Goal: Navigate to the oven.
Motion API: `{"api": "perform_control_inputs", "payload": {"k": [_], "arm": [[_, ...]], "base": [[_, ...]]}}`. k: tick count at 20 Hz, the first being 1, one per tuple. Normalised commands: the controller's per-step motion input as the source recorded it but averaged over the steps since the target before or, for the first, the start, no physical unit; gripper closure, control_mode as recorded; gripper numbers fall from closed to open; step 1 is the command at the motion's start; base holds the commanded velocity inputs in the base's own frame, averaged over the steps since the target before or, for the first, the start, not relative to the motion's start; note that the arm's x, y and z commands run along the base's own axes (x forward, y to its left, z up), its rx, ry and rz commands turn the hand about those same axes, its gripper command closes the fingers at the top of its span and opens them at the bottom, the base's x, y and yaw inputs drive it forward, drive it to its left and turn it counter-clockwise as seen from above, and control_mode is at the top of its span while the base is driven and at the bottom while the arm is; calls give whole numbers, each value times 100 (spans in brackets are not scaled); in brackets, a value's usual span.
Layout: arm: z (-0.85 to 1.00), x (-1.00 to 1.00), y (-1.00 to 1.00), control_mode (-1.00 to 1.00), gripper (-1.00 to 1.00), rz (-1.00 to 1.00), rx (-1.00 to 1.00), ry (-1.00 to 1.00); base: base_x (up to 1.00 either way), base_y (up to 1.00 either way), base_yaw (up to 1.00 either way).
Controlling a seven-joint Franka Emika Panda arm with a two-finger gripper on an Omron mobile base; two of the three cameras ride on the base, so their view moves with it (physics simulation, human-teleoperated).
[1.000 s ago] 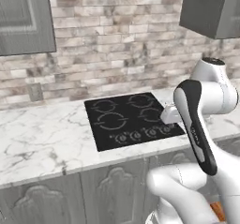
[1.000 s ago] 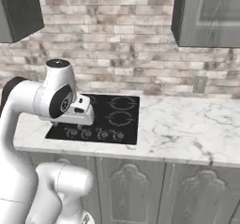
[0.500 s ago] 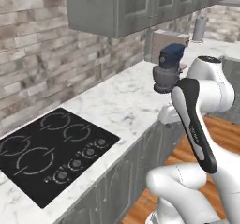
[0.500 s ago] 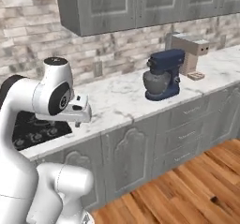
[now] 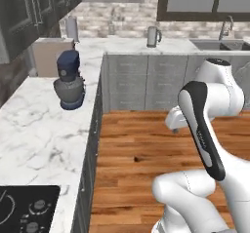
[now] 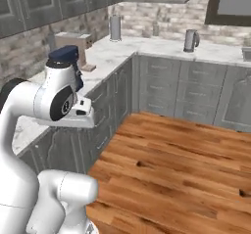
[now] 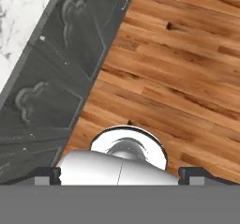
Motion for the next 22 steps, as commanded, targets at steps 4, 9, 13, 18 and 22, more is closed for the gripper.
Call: {"api": "perform_control_inputs", "payload": {"k": [4, 9, 13, 18, 22], "arm": [[0, 0, 0, 100, -100, 0, 0, 0], [0, 0, 0, 100, -100, 0, 0, 0], [0, 0, 0, 100, -100, 0, 0, 0], [0, 0, 0, 100, -100, 0, 0, 0], [0, 0, 0, 100, -100, 0, 0, 0]], "base": [[0, 0, -100], [0, 0, -100], [0, 0, -100], [0, 0, -100], [0, 0, -100]]}}
